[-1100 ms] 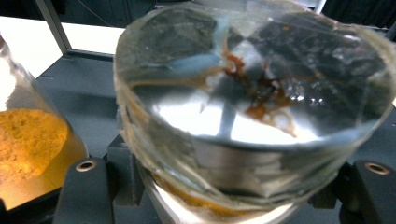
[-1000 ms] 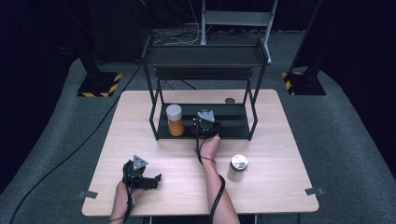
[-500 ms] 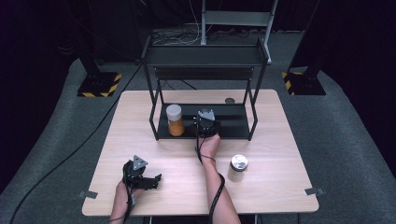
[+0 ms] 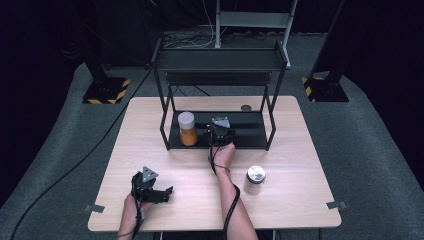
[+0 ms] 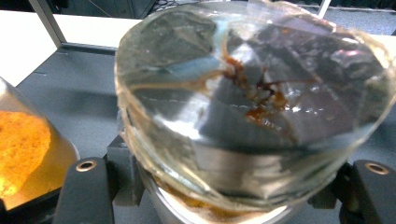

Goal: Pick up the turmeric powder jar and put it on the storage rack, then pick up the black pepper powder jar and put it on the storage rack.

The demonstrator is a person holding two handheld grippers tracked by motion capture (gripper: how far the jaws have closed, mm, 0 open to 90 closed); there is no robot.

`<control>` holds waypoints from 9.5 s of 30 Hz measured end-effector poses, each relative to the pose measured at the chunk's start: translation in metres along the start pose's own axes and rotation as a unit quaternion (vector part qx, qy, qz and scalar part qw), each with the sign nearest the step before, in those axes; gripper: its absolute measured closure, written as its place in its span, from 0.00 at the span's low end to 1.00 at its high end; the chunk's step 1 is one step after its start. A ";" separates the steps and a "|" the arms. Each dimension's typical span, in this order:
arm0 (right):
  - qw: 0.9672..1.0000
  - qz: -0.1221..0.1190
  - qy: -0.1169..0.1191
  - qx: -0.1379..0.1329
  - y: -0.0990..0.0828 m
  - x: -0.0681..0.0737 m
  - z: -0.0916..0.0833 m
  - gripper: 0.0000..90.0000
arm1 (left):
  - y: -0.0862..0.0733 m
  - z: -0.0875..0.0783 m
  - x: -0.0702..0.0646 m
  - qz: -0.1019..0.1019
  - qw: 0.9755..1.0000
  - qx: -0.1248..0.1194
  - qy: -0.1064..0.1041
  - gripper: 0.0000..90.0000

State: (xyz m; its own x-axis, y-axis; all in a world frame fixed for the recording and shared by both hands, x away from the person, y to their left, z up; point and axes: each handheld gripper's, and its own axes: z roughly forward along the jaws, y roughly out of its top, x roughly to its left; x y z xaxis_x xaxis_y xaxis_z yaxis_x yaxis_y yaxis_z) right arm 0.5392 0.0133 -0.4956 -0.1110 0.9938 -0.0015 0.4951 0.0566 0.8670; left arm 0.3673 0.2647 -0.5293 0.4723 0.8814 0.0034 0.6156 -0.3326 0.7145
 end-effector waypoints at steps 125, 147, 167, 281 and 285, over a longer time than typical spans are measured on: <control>0.988 -0.126 0.093 0.000 -0.067 0.018 -0.128 0.00 | 0.000 0.000 0.000 0.001 1.000 0.000 0.001 0.02; 0.981 -0.149 0.125 0.021 -0.122 0.014 -0.162 0.00 | 0.000 0.000 0.000 0.001 1.000 -0.001 0.001 0.02; 0.978 -0.147 0.141 0.040 -0.131 -0.002 -0.168 0.00 | 0.000 0.000 -0.001 0.000 1.000 0.000 0.001 0.02; 0.996 -0.067 0.064 -0.015 -0.131 -0.107 -0.174 0.13 | 0.000 -0.001 -0.001 0.006 1.000 -0.001 0.004 0.02; 0.996 -0.052 0.064 -0.021 -0.132 -0.110 -0.175 0.22 | 0.000 -0.001 -0.001 0.005 1.000 -0.001 0.004 0.02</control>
State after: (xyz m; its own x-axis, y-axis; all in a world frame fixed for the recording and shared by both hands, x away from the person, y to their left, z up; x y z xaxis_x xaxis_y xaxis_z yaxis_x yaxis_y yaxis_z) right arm 0.3352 -0.1201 -0.5225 -0.2704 0.9623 -0.0308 0.4385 0.1515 0.8859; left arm 0.3662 0.2640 -0.5291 0.4740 0.8804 0.0167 0.6088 -0.3414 0.7161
